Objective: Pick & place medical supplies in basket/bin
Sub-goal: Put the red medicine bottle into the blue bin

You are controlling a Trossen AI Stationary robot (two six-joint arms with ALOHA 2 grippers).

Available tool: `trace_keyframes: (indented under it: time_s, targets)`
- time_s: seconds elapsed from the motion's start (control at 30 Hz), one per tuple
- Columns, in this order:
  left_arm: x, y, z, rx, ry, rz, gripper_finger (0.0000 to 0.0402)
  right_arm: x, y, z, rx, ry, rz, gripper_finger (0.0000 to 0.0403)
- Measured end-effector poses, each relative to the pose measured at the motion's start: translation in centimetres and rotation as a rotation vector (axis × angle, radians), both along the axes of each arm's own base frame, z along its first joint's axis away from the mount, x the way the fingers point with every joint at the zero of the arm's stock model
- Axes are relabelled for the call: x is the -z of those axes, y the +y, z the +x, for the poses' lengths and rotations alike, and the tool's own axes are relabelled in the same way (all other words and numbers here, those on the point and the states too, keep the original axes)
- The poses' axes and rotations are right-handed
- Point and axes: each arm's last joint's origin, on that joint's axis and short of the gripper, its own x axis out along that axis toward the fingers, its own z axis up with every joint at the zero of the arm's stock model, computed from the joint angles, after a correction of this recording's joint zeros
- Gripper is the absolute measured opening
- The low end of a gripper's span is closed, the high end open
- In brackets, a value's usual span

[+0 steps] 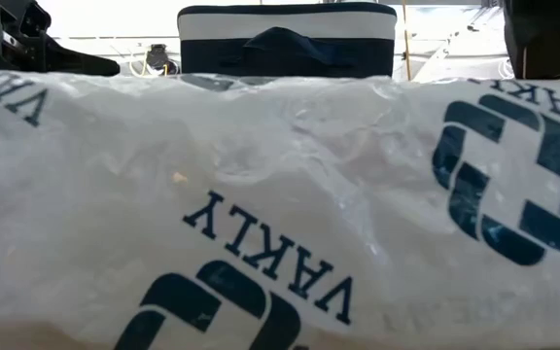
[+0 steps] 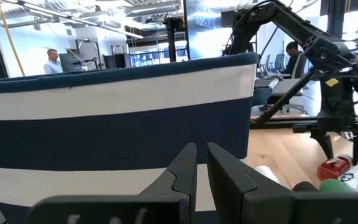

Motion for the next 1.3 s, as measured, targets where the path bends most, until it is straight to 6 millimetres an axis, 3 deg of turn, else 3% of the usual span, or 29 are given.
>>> trace_keyframes:
  time_s: [0.13,0.33,0.57,0.77,0.93,1.13,1.3]
  targets:
    - [0.0,0.0,0.0,0.000,0.000,0.000,0.0042,-0.3,0.0,0.0,-0.053,-0.022,-0.025,0.0115]
    - [0.0,0.0,0.0,0.000,0.000,-0.001,0.0042,-1.4,-0.5,-0.2,-0.111,-0.059,-0.068,0.0116]
    - [0.0,0.0,0.0,0.001,-0.001,-0.004,0.0042,-4.1,-1.5,-0.6,-0.184,-0.105,-0.131,0.0145]
    - [0.0,0.0,0.0,0.001,0.001,-0.003,0.0042,-7.8,-2.4,-1.6,-0.336,-0.186,-0.182,0.0115]
    - [0.0,0.0,0.0,0.001,0.002,-0.003,0.0042,-11.6,-2.8,-3.0,-0.513,-0.334,-0.268,0.0122]
    - [0.1,0.0,0.0,0.002,0.007,-0.010,0.0042,-15.9,-3.9,-4.7,-0.641,-0.540,-0.489,0.0137]
    - [0.1,0.0,0.0,0.002,0.007,-0.013,0.0042,-17.6,-5.6,-6.5,-0.748,-0.733,-0.500,0.0115]
